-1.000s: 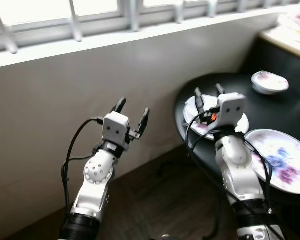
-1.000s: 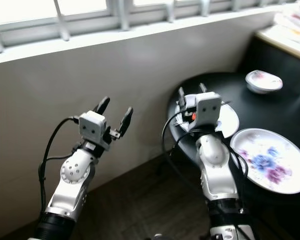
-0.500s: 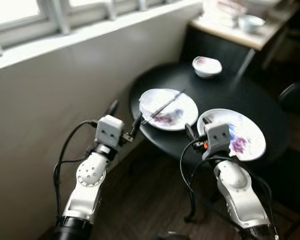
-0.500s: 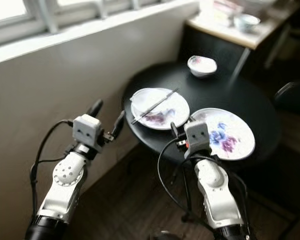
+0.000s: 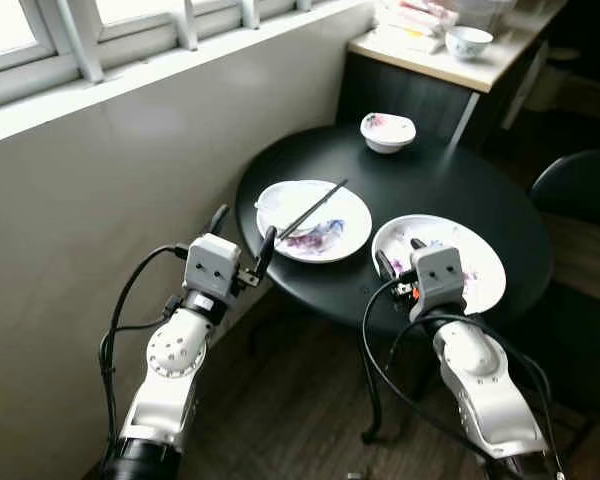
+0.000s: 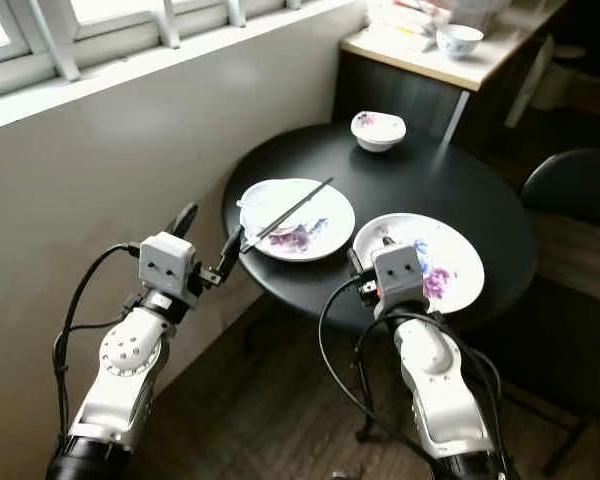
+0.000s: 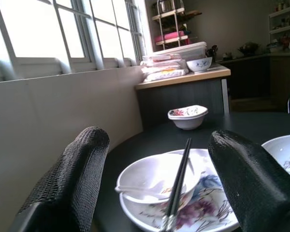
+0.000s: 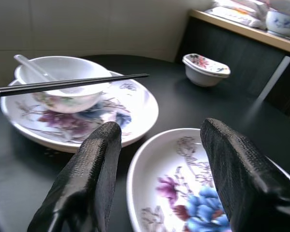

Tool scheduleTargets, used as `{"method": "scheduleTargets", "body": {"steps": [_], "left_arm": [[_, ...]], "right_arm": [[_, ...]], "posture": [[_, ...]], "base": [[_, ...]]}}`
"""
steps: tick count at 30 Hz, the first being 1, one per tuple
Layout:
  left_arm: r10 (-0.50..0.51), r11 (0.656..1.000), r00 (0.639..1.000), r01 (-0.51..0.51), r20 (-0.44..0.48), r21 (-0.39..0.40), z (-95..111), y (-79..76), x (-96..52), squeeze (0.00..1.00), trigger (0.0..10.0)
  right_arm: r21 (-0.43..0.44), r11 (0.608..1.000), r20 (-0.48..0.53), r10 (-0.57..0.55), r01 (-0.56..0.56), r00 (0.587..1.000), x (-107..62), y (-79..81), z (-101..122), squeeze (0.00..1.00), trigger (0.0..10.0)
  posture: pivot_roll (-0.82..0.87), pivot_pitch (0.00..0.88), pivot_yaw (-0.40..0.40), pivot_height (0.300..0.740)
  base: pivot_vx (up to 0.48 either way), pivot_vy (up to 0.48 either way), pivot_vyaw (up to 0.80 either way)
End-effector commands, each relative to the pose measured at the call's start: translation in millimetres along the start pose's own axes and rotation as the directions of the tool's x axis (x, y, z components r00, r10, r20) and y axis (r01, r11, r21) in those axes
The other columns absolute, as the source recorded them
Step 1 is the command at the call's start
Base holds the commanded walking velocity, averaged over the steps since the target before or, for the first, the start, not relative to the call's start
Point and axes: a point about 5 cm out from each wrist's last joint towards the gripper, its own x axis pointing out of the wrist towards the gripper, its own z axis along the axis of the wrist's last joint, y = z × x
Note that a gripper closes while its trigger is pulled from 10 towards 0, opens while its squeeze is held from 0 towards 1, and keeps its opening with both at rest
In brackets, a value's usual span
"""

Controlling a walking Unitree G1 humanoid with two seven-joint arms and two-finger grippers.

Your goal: Kitchen organization

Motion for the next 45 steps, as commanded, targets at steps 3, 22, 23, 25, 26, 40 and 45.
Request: {"method": "scheduleTargets", "body": {"steps": [3,22,23,25,26,40,45], "left_arm": [[-0.017,1.0,1.0,0.017,0.01,0.0,3.4,-6.1,2.1,0.0,10.0],[-0.013,1.0,1.0,0.013,0.005,-0.007,3.2,-6.3,3.6,0.0,10.0],[-0.014,1.0,1.0,0.014,0.004,-0.007,3.2,-6.5,3.8,0.0,10.0],[-0.013,1.0,1.0,0.013,0.004,-0.006,3.2,-6.5,4.1,0.0,10.0],[-0.012,1.0,1.0,0.012,0.003,-0.006,3.0,-6.5,4.3,0.0,10.0],[0.0,1.0,1.0,0.0,0.001,0.001,2.9,-4.1,6.1,0.0,10.0],[-0.003,1.0,1.0,0.003,0.002,-0.001,2.9,-6.5,6.6,0.0,10.0]], "right_arm": [[0.006,0.999,0.001,-0.035,0.035,0.999,1.5,-7.7,3.3,0.0,10.0],[0.176,0.976,-0.078,-0.115,0.127,0.99,16.1,-26.6,-1.1,0.0,10.0],[0.183,0.975,-0.085,-0.115,0.129,0.99,17.2,-27.8,-2.0,0.0,10.0],[0.219,0.966,-0.098,-0.119,0.138,0.988,21.3,-30.6,-2.2,0.0,10.0],[0.246,0.959,-0.114,-0.118,0.143,0.986,23.6,-31.8,-3.5,0.0,10.0],[0.494,0.856,-0.249,-0.03,0.153,0.968,46.0,-41.5,-24.8,0.0,10.0],[0.518,0.846,-0.219,-0.012,0.127,0.976,54.4,-38.9,-20.7,0.0,10.0]], "posture": [[-0.03,0.0,-0.055,0.74],[-0.03,0.0,-0.051,0.74],[-0.03,0.0,-0.051,0.74],[-0.03,0.0,-0.051,0.74],[-0.03,0.0,-0.051,0.74],[-0.01,0.0,-0.058,0.74],[-0.01,0.0,-0.058,0.74]], "base": [[0.0,-0.48,0.0],[0.0,-0.114,-0.34],[0.0,0.0,0.0],[0.0,0.0,0.0],[0.0,0.0,0.0],[0.0,0.0,0.0],[0.0,0.0,0.0]]}}
